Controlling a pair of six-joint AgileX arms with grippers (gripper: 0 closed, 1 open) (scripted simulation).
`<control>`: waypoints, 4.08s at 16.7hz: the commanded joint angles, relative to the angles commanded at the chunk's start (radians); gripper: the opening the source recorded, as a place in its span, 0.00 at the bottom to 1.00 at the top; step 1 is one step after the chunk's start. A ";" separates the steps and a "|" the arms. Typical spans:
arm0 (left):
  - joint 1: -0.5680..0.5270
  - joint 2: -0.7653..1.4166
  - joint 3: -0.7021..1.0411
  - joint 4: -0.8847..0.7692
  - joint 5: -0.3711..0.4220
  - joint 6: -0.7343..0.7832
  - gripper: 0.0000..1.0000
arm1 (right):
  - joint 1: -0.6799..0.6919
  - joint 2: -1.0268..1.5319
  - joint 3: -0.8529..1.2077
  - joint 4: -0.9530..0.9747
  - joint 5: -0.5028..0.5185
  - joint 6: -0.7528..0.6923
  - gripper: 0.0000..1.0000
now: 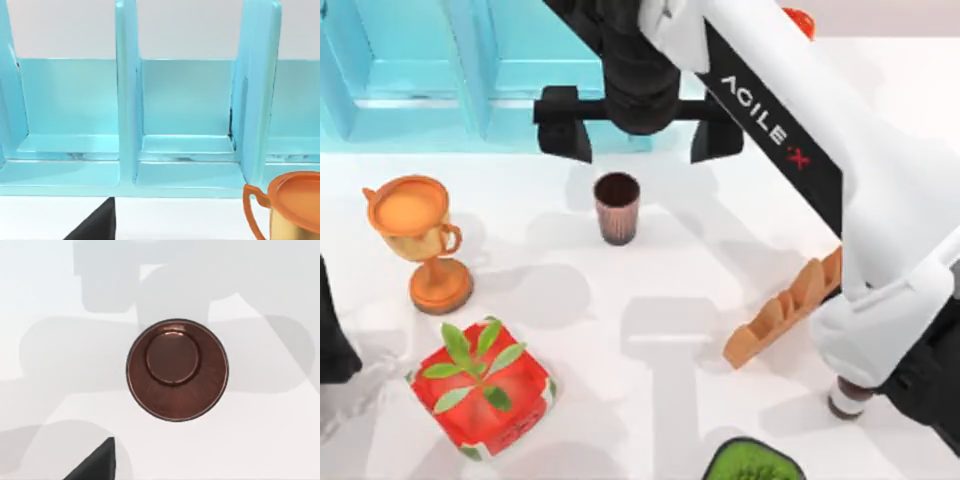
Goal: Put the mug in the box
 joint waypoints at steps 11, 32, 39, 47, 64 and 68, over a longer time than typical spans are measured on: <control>0.000 0.000 0.000 0.000 0.000 0.000 1.00 | -0.031 0.326 0.290 0.041 -0.002 -0.034 1.00; 0.000 0.000 0.000 0.000 0.000 0.000 1.00 | -0.031 0.326 0.290 0.041 -0.002 -0.034 0.00; 0.000 0.000 0.000 0.000 0.000 0.000 1.00 | -0.034 0.295 0.273 0.044 -0.015 -0.060 0.00; 0.000 0.000 0.000 0.000 0.000 0.000 1.00 | -0.310 -0.210 -0.191 0.157 -0.146 -0.404 0.00; 0.000 0.000 0.000 0.000 0.000 0.000 1.00 | -1.168 -1.088 -1.597 0.451 -0.244 -1.163 0.00; 0.000 0.000 0.000 0.000 0.000 0.000 1.00 | -1.170 -1.089 -1.600 0.451 -0.243 -1.165 0.00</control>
